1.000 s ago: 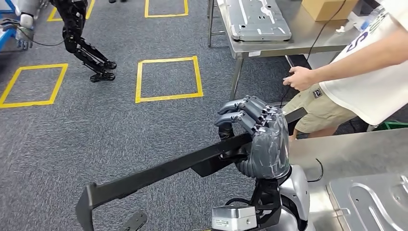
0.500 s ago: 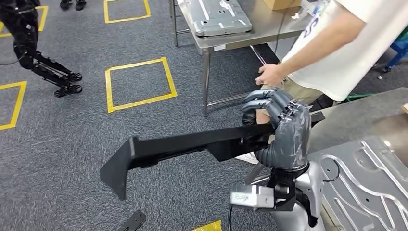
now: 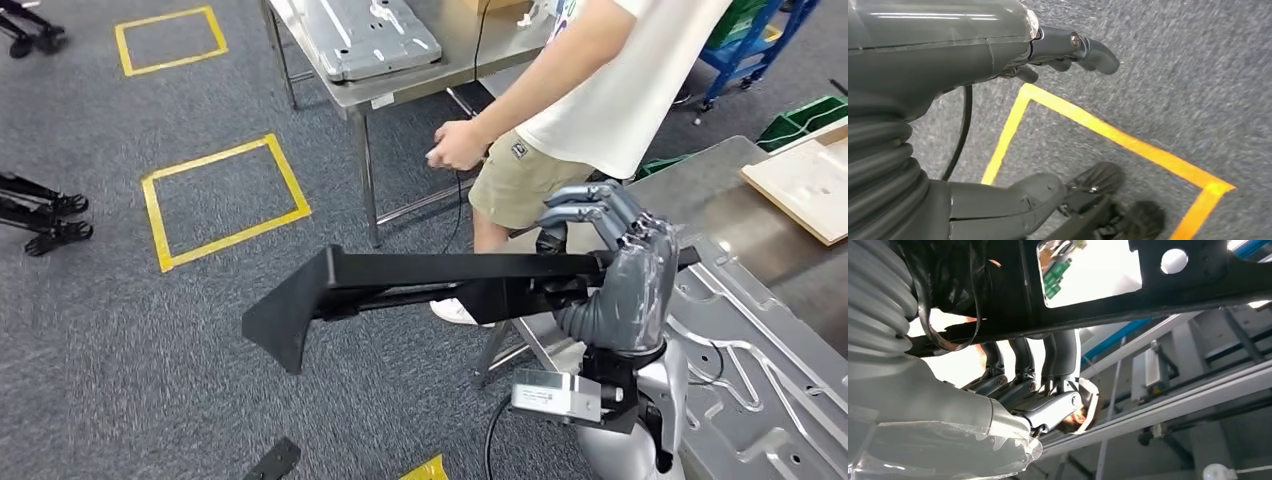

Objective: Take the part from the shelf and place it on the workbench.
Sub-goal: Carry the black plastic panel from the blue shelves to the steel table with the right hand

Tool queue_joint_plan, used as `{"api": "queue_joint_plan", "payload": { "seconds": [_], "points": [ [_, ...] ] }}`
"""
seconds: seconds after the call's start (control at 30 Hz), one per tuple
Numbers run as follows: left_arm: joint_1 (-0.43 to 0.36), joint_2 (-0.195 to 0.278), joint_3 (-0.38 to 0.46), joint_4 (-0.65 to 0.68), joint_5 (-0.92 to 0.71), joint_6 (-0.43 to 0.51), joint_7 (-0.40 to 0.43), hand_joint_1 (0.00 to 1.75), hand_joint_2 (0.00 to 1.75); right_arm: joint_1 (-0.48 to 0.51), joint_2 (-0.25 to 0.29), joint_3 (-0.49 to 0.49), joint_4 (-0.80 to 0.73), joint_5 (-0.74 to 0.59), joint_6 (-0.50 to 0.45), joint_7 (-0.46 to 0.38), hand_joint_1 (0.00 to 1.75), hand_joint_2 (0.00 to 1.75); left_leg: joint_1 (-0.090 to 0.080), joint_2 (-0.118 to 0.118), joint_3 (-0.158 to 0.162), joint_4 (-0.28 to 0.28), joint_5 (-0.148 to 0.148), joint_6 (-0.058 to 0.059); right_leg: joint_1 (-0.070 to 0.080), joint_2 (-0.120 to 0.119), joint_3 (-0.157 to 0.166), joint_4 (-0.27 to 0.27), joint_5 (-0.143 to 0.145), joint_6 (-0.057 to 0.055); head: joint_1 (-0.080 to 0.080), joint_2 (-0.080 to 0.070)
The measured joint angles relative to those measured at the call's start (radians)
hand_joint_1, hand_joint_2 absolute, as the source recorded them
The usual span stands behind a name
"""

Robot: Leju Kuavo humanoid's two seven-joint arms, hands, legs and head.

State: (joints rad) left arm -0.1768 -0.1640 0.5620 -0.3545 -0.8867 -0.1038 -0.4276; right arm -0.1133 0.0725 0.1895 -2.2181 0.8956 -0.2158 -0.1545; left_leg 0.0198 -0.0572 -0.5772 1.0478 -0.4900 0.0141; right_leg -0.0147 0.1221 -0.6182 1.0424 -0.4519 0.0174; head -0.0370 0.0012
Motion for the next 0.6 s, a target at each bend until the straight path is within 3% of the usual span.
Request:
{"api": "queue_joint_plan", "payload": {
  "seconds": [0.03, 0.07, 0.1, 0.17, 0.23, 0.27, 0.33, 0.37, 0.43, 0.47, 0.53, 0.6],
  "points": [
    [0.000, 0.000, 0.000, 0.000, 0.001, 0.001, 0.000, 0.00, 1.75, 0.007, 0.000, -0.010, -0.001, -0.003, -0.003, -0.005, 1.75, 1.75, 0.000, 0.010, 0.001, -0.003, 0.003, 0.007, -0.001, -0.002, -0.002, 0.001, -0.001, 0.005, 0.000, 0.000],
    [-0.002, 0.000, -0.001, 0.000, 0.002, 0.001, -0.001, 0.00, 1.75, 0.012, 0.000, -0.019, -0.002, -0.007, -0.005, -0.009, 1.75, 1.75, 0.000, 0.020, 0.002, -0.007, 0.006, 0.014, 0.000, -0.020, -0.007, 0.012, -0.009, 0.009, 0.001, 0.000],
    [-0.002, 0.001, -0.001, 0.000, 0.003, 0.002, -0.001, 0.00, 1.75, 0.016, 0.000, -0.028, -0.004, -0.009, -0.009, -0.012, 1.75, 1.75, 0.001, 0.030, 0.002, -0.011, 0.009, 0.021, 0.002, -0.046, -0.021, 0.041, -0.028, 0.013, 0.001, 0.000],
    [0.001, 0.001, -0.001, 0.000, 0.006, 0.002, -0.002, 0.00, 1.75, 0.023, 0.001, -0.044, -0.010, -0.013, -0.016, -0.015, 1.75, 1.75, -0.002, 0.054, 0.003, -0.014, 0.010, 0.029, 0.004, -0.101, -0.073, 0.153, -0.090, 0.018, 0.002, 0.000],
    [0.009, 0.002, -0.001, 0.000, 0.009, 0.002, -0.002, 0.00, 1.75, 0.040, 0.003, -0.064, -0.016, -0.022, -0.025, -0.020, 1.75, 1.75, -0.007, 0.081, 0.002, -0.014, 0.007, 0.033, 0.003, -0.115, -0.123, 0.259, -0.129, 0.020, 0.001, 0.000],
    [0.012, 0.003, -0.001, 0.000, 0.009, 0.002, -0.002, 0.00, 1.75, 0.051, 0.003, -0.075, -0.020, -0.029, -0.031, -0.025, 1.75, 1.75, -0.009, 0.094, 0.003, -0.014, 0.006, 0.034, 0.003, -0.117, -0.126, 0.266, -0.121, 0.018, 0.001, 0.000],
    [0.013, 0.003, -0.001, 0.000, 0.012, 0.002, -0.005, 0.00, 1.75, 0.070, 0.005, -0.096, -0.030, -0.045, -0.048, -0.038, 1.75, 1.75, -0.014, 0.117, 0.008, -0.014, 0.001, 0.034, 0.007, -0.130, -0.074, 0.171, -0.062, 0.008, 0.002, 0.000],
    [0.013, 0.002, -0.001, 0.000, 0.013, 0.002, -0.007, 0.00, 1.75, 0.077, 0.006, -0.106, -0.038, -0.053, -0.056, -0.045, 1.75, 1.75, -0.017, 0.128, 0.012, -0.014, -0.002, 0.034, 0.014, -0.156, -0.036, 0.100, -0.037, -0.003, 0.001, 0.000],
    [0.013, 0.002, -0.001, 0.000, 0.016, 0.002, -0.011, 0.00, 1.75, 0.090, 0.010, -0.126, -0.053, -0.067, -0.069, -0.056, 1.75, 1.75, -0.021, 0.147, 0.018, -0.015, -0.007, 0.029, 0.029, -0.194, 0.012, 0.008, -0.013, -0.021, 0.001, 0.000],
    [0.013, 0.002, -0.001, 0.000, 0.017, 0.002, -0.012, 0.00, 1.75, 0.098, 0.012, -0.138, -0.060, -0.072, -0.071, -0.060, 1.75, 1.75, -0.022, 0.158, 0.020, -0.017, -0.009, 0.025, 0.035, -0.200, 0.017, -0.005, -0.015, -0.027, 0.001, 0.000],
    [0.012, 0.002, -0.001, 0.000, 0.017, 0.001, -0.015, 0.00, 1.75, 0.118, 0.016, -0.163, -0.076, -0.079, -0.073, -0.068, 1.75, 1.75, -0.023, 0.177, 0.026, -0.020, -0.014, 0.016, 0.032, -0.176, 0.019, -0.015, -0.009, -0.033, 0.001, 0.000],
    [0.015, 0.004, -0.002, 0.000, 0.017, 0.000, -0.020, 0.00, 1.75, 0.139, 0.021, -0.188, -0.090, -0.083, -0.076, -0.077, 1.75, 1.75, -0.022, 0.146, 0.022, 0.007, -0.038, 0.006, 0.022, -0.153, 0.031, -0.033, -0.001, -0.040, 0.001, 0.000]
  ]
}}
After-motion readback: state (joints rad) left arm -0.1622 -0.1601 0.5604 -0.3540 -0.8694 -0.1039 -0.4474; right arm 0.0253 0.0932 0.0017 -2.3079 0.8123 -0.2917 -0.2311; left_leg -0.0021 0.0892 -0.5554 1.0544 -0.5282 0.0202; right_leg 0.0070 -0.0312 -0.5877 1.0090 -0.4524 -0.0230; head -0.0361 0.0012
